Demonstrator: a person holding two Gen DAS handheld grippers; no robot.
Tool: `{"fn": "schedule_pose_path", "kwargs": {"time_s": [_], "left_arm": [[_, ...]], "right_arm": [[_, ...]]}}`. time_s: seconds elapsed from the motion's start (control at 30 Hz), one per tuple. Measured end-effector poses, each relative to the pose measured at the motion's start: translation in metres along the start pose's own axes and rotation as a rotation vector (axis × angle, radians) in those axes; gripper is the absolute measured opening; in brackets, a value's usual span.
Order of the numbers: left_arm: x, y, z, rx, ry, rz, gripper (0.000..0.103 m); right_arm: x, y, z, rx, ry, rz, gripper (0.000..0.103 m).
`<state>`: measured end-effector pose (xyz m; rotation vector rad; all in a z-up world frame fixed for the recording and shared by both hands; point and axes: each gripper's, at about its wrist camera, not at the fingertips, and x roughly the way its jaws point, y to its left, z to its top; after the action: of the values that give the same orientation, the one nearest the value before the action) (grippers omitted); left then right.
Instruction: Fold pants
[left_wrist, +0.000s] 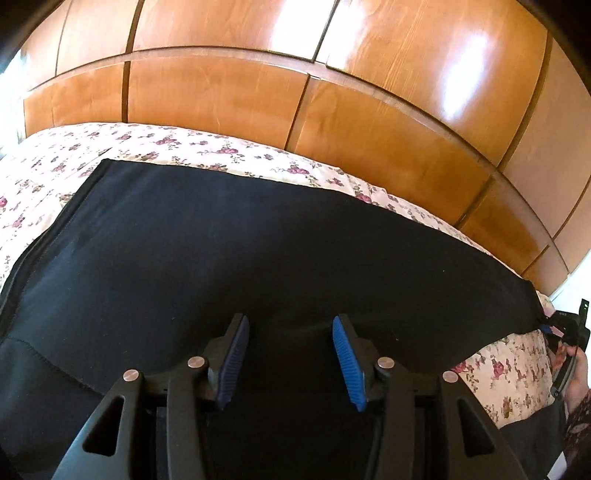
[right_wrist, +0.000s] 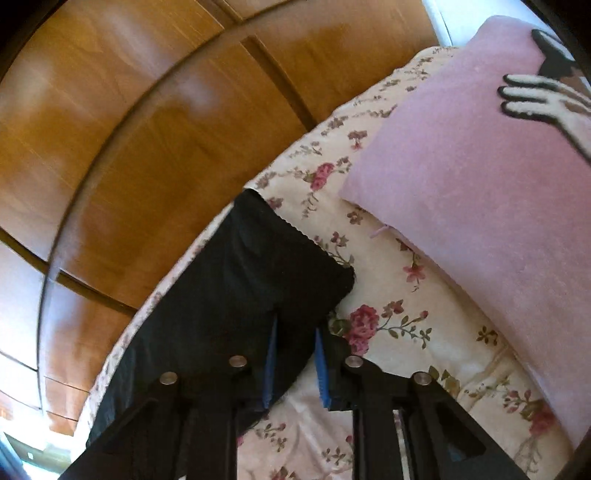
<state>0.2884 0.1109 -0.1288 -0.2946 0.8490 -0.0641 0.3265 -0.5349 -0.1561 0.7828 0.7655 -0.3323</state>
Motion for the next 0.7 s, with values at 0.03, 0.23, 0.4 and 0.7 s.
{"fn": "schedule_pose_path", "kwargs": {"time_s": [0.03, 0.23, 0.4, 0.7], "left_arm": [[-0.002, 0.001, 0.0, -0.003, -0.005, 0.001, 0.048], [-0.018, 0.003, -0.007, 0.003, -0.01, -0.005, 0.048], [-0.03, 0.015, -0.013, -0.027, -0.013, 0.007, 0.048], [-0.048, 0.049, -0.019, -0.061, 0.005, 0.081, 0.048]], "right_arm": [[-0.004, 0.001, 0.0, -0.009, -0.013, 0.003, 0.014], [-0.062, 0.002, -0.009, -0.063, -0.075, 0.029, 0.012], [-0.1, -0.003, -0.018, -0.105, -0.119, 0.02, 0.012], [-0.115, -0.041, -0.042, -0.07, -0.108, -0.052, 0.012]]}}
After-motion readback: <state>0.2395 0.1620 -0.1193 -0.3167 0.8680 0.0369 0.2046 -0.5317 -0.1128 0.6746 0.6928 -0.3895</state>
